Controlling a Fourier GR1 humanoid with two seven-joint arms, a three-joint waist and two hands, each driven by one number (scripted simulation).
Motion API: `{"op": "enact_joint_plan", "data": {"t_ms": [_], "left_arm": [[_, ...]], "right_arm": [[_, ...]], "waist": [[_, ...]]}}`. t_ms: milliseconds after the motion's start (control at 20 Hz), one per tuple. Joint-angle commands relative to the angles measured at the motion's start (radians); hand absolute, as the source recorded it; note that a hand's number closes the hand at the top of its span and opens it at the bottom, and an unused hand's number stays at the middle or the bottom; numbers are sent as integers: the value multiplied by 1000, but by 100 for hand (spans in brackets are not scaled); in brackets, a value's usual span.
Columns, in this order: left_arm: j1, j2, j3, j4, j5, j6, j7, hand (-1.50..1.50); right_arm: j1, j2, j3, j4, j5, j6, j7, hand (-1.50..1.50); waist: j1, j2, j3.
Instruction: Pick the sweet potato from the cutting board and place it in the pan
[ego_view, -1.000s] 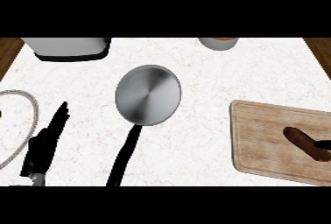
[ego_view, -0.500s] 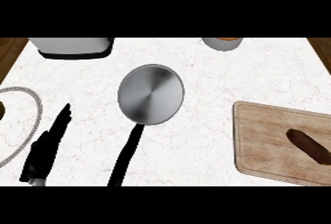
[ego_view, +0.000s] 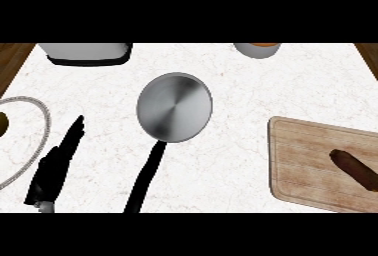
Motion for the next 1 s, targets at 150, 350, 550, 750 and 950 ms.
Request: {"op": "enact_joint_plan", "data": {"t_ms": [150,350,550,750,950], "left_arm": [[8,-32,3,25,-39,8,-41,0],[-17,-19,35,23,-11,-34,-4,0],[-17,-41,14,13,-47,-16,4,0],[-36,-33,44,33,-38,-38,-3,0],[5,-69,25,-1,-62,-36,-12,0]], "right_arm": [[-40,67,130,-161,75,136,290,-150],[-183,88,202,-113,95,249,392,-150],[-169,116,308,-106,226,270,446,-150],[-181,183,382,-111,301,325,558,-150],[-296,236,373,-39,308,439,574,-150]], "waist": [[0,1,0],[10,2,0],[6,2,0],[3,1,0],[9,1,0]]}}
